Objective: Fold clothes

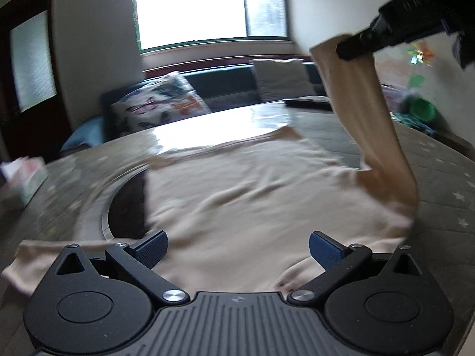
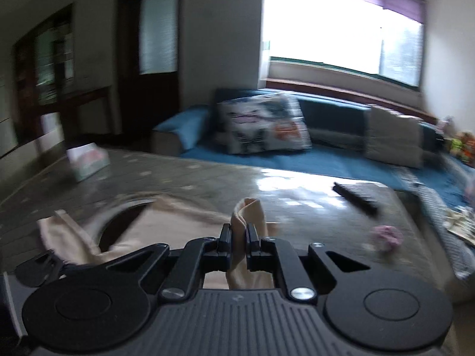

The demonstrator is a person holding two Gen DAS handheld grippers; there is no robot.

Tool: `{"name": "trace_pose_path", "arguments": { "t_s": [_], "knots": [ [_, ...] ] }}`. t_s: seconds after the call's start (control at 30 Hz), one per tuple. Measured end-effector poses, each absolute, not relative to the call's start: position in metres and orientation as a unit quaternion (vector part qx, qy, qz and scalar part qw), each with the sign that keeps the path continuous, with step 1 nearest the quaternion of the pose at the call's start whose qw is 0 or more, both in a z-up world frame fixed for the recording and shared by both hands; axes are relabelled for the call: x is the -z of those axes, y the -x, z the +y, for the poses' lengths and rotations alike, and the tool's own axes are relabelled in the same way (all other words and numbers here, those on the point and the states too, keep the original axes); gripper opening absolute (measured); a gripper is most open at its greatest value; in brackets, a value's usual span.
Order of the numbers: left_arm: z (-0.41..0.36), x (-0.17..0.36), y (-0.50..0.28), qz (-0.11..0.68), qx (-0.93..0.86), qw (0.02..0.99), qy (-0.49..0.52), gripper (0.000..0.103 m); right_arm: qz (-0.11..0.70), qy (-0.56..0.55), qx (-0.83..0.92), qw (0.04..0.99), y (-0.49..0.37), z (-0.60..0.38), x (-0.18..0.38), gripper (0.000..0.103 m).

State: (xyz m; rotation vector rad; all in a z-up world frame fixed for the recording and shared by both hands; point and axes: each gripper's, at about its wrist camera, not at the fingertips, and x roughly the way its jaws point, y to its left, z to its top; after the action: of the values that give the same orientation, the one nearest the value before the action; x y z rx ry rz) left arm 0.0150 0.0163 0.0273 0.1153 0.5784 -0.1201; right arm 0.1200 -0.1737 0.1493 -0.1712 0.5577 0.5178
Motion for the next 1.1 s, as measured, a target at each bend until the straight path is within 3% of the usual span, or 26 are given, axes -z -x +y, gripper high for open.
{"name": "trace_pose_path", "arguments": {
  "t_s": [0.23,0.4,0.6,0.73,0.87,1.03,1.1],
  "knots": [
    [0.043,-0.021,-0.002,0.297,0.026,0.954,-0.036,0.103,0.307,0.093,-0.325,0.890,-0.116,-0.106,-0.118,0.008],
    [0.045,-0.025,0.001,0.294,0.026,0.955,-0.033,0.102,0.324,0.084,-0.354,0.874,-0.108,-0.090,-0.103,0.017],
    [0.043,-0.027,-0.008,0.300,0.036,0.953,-0.023,0.084,0.311,0.099,-0.326,0.887,-0.108,-0.123,-0.111,0.034],
    [0.044,-0.023,-0.017,0.316,0.035,0.948,-0.013,0.076,0.309,0.131,-0.285,0.898,-0.109,-0.157,-0.101,0.036],
    [0.047,-0.017,-0.023,0.335,0.035,0.942,-0.002,0.056,0.334,0.146,-0.261,0.894,-0.103,-0.189,-0.076,0.036],
    [0.047,-0.015,-0.026,0.341,0.028,0.940,-0.006,0.011,0.353,0.133,-0.276,0.884,-0.088,-0.203,-0.048,0.032],
    [0.048,-0.018,-0.027,0.341,0.025,0.940,-0.004,0.008,0.349,0.128,-0.286,0.883,-0.085,-0.202,-0.044,0.027]
  ]
}}
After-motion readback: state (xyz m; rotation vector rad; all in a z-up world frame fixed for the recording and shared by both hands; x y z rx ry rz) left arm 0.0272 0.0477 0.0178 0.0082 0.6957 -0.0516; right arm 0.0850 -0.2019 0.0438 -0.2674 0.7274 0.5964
